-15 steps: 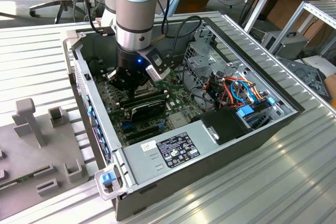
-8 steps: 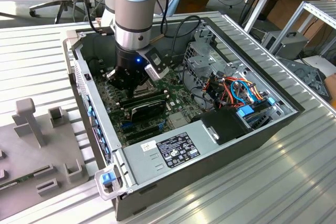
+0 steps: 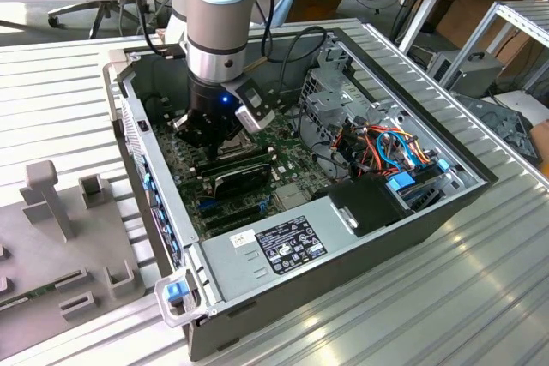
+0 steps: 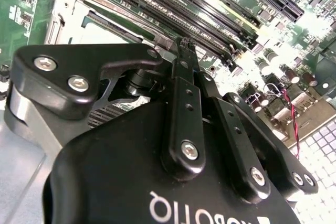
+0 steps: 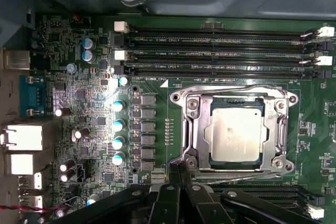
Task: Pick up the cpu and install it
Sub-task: 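Install the second cpu locking lever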
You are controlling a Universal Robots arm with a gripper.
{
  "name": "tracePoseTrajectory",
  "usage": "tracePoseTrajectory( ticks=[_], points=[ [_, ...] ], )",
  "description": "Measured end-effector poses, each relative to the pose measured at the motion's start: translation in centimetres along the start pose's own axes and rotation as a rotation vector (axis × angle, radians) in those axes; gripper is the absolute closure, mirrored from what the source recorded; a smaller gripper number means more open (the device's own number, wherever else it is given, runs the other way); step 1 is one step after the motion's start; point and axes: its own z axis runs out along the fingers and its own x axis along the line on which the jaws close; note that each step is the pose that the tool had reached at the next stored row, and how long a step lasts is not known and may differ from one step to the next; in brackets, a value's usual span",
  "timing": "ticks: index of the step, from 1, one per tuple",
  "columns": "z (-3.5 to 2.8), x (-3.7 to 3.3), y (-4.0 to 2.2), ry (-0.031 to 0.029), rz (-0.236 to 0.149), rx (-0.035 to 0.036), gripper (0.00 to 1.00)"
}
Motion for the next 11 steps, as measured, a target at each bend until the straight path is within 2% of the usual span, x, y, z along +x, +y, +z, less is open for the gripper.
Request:
tracePoseTrajectory(
  ticks=[11],
  points=[
    [0.31, 0.22, 0.31, 0.0001, 0.0, -0.0001, 0.89]
  ],
)
